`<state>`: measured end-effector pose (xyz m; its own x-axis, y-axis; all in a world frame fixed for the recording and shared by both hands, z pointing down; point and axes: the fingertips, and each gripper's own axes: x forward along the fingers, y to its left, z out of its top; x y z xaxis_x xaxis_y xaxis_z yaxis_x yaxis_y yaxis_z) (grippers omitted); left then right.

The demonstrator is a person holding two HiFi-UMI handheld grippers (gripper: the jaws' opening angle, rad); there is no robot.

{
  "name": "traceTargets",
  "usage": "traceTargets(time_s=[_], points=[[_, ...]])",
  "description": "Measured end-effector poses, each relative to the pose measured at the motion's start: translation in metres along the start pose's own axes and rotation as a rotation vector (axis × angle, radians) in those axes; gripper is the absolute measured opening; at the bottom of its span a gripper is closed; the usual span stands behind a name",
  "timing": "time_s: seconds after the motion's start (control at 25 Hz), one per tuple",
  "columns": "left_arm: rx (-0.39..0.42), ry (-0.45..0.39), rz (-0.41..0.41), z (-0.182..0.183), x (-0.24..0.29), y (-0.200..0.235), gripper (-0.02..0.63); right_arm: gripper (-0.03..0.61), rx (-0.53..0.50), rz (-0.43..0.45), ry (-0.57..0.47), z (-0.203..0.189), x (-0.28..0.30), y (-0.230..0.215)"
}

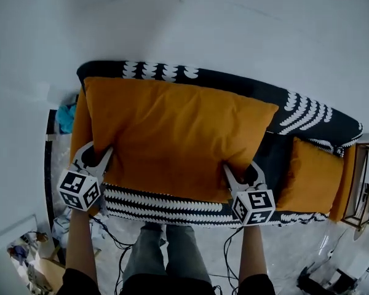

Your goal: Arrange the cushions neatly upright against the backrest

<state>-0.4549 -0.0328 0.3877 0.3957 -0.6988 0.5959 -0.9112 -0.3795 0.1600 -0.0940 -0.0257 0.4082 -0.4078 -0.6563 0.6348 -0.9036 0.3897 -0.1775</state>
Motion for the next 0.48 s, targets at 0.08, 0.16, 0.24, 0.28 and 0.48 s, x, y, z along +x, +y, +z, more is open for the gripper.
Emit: traceTargets(time_s=[0.08,0.16,0.24,0.28,0.48], points=[[0.005,-0.026,0.011,0.015,0.003,0.007,0.127,0.256,-0.015,0.001,-0.027,0.018,0.008,-0.003],[0.004,-0.046,0.024,0.024,0.009,0.013,0.129,0.256,-0.028,0.003,-0.045,0.03,0.016,-0.007],[0.001,-0.055,0.032,0.028,0.017,0.017,0.129,0.255,-0.036,0.004,-0.053,0.037,0.025,-0.013],[0.001,-0.055,0.034,0.029,0.022,0.019,0.129,0.256,-0.037,0.005,-0.056,0.04,0.031,-0.016],[-0.015,-0.03,0.046,0.022,0.047,0.032,0.133,0.256,-0.031,0.015,-0.039,0.035,0.062,-0.027]])
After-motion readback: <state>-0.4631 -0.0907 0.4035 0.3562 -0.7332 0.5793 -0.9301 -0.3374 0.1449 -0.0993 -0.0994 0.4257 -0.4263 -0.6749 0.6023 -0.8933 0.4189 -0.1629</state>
